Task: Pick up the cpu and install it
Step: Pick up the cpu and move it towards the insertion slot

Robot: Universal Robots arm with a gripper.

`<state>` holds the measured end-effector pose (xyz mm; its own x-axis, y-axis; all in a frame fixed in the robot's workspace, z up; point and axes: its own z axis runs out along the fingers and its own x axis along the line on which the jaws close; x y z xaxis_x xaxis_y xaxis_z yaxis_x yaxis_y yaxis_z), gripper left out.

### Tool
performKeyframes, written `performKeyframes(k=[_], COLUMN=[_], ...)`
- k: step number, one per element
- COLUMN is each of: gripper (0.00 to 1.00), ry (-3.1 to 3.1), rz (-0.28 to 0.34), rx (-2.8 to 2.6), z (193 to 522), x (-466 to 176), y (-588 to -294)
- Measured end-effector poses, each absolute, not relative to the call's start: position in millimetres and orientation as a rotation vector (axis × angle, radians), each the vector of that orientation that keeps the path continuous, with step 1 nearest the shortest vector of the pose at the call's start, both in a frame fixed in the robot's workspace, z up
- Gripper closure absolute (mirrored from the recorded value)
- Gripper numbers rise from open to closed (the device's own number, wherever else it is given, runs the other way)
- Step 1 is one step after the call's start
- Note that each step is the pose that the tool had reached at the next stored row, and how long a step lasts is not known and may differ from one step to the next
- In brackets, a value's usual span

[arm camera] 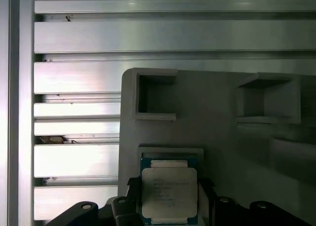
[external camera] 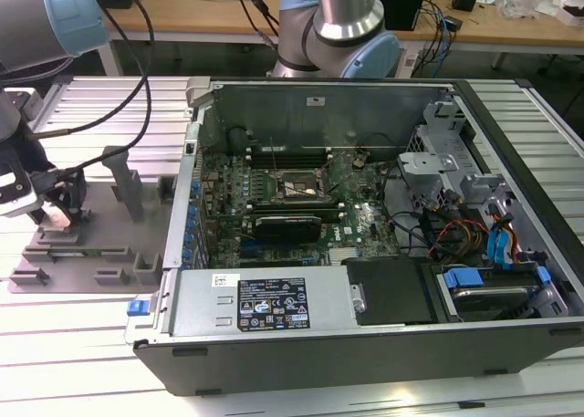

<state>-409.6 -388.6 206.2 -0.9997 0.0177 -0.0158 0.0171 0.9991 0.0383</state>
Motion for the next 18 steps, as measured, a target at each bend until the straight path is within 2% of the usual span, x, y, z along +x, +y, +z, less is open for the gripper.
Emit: performKeyframes(k=[18], gripper=[0.45], ry=[3.125], rz=[0.059], rx=[0.027], z=[234.4], x=[-409.6], y=[-388.6])
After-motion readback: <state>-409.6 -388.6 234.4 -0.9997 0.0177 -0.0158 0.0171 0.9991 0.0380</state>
